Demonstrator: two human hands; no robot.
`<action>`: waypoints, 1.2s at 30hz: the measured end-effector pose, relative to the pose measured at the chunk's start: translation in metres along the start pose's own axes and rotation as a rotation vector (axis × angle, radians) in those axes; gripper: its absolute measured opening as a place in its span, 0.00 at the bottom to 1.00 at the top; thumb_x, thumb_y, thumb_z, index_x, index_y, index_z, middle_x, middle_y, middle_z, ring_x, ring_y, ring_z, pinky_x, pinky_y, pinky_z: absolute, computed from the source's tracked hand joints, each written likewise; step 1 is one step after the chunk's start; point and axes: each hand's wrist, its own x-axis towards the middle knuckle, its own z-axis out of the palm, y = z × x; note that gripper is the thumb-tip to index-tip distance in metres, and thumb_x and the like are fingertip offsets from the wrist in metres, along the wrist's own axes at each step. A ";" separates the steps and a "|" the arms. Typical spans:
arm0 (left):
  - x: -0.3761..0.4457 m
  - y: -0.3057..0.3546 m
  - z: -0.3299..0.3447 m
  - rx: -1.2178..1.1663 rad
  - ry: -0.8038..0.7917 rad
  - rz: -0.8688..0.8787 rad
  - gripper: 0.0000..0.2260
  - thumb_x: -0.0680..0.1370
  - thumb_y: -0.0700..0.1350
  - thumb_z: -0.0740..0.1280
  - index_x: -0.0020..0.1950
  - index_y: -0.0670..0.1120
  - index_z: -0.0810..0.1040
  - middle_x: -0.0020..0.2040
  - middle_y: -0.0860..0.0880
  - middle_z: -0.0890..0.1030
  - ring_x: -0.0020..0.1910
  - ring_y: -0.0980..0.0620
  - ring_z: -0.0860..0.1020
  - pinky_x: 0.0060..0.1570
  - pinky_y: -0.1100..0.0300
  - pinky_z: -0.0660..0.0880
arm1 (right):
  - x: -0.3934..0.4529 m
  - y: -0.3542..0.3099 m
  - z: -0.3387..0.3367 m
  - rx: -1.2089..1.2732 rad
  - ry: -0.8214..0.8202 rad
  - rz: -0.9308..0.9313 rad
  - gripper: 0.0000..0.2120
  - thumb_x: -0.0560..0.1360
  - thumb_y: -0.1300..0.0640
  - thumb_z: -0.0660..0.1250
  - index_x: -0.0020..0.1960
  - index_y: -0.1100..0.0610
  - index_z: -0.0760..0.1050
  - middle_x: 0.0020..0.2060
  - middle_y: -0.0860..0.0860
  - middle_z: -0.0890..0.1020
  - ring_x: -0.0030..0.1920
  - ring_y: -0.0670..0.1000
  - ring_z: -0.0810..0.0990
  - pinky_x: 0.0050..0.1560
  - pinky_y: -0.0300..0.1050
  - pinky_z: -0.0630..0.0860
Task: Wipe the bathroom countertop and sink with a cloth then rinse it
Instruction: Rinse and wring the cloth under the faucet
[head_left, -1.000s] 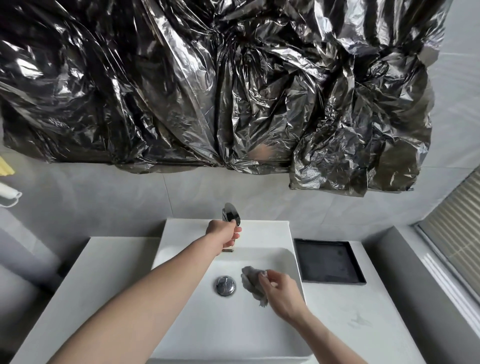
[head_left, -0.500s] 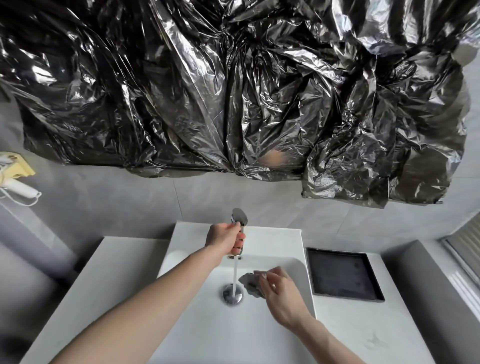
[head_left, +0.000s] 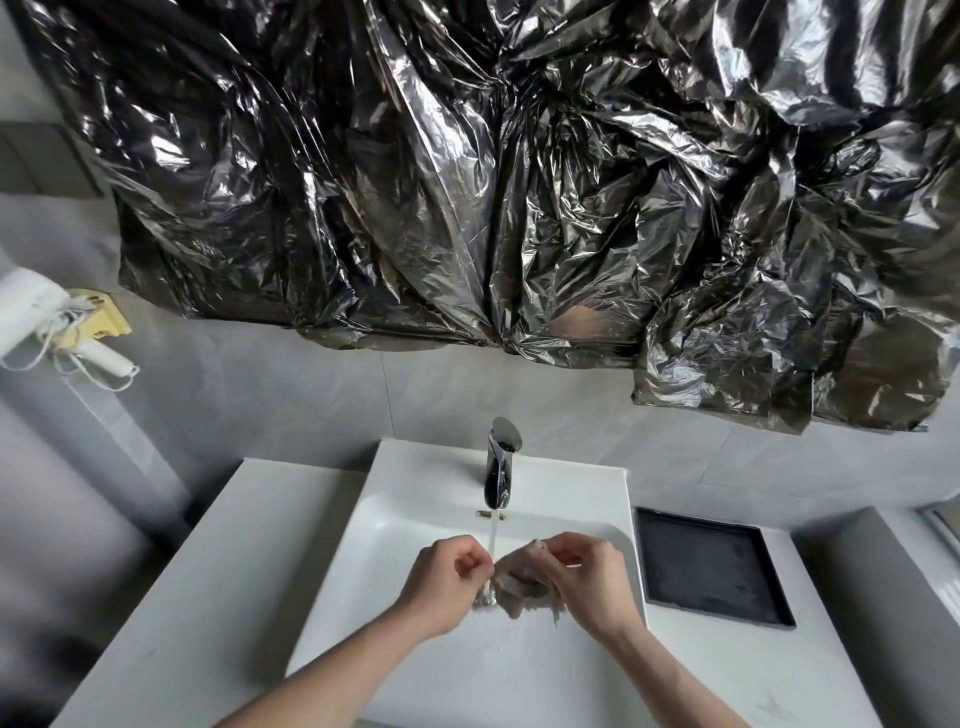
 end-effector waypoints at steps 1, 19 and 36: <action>-0.001 -0.002 -0.001 0.011 -0.007 0.008 0.02 0.74 0.47 0.71 0.42 0.50 0.82 0.38 0.55 0.85 0.38 0.58 0.81 0.47 0.56 0.80 | 0.000 0.000 -0.003 0.053 -0.005 0.007 0.12 0.75 0.57 0.75 0.35 0.59 0.83 0.27 0.46 0.84 0.28 0.47 0.83 0.30 0.36 0.75; -0.010 -0.015 -0.016 0.068 0.232 0.081 0.08 0.77 0.55 0.69 0.44 0.53 0.84 0.44 0.65 0.83 0.47 0.66 0.81 0.52 0.58 0.79 | 0.017 0.016 -0.005 -0.081 -0.029 -0.078 0.14 0.80 0.47 0.70 0.39 0.54 0.78 0.35 0.43 0.86 0.37 0.43 0.84 0.40 0.37 0.77; 0.018 -0.028 -0.019 0.138 0.085 0.000 0.08 0.78 0.55 0.65 0.46 0.51 0.75 0.28 0.52 0.75 0.28 0.55 0.69 0.35 0.56 0.66 | 0.055 0.048 0.022 -0.189 -0.014 -0.049 0.13 0.79 0.43 0.70 0.38 0.47 0.80 0.32 0.43 0.84 0.32 0.43 0.82 0.38 0.42 0.77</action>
